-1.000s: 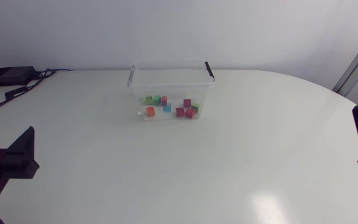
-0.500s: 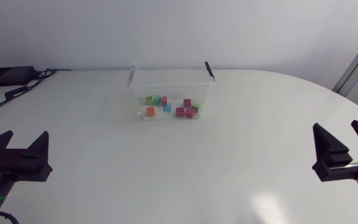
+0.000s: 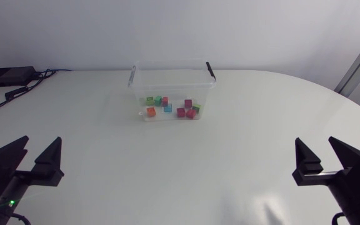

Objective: Place the duplo bricks in the container

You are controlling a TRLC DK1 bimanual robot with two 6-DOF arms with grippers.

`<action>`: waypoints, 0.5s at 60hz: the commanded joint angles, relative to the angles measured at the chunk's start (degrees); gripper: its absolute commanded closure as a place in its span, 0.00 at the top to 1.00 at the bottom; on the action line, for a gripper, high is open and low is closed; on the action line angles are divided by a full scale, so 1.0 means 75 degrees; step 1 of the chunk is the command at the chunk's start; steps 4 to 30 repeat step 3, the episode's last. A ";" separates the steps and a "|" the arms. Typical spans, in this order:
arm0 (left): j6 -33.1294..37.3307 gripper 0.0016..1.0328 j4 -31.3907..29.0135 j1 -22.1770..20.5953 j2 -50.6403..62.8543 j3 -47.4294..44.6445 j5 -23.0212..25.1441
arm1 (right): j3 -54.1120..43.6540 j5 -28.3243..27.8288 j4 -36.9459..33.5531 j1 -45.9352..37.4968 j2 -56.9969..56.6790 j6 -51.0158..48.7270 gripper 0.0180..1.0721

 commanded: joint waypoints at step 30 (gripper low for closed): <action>-0.0194 0.96 0.0127 -0.0042 0.0016 -0.0188 -0.0066 | -0.0168 -0.0022 0.0162 -0.0045 -0.0045 0.0191 0.95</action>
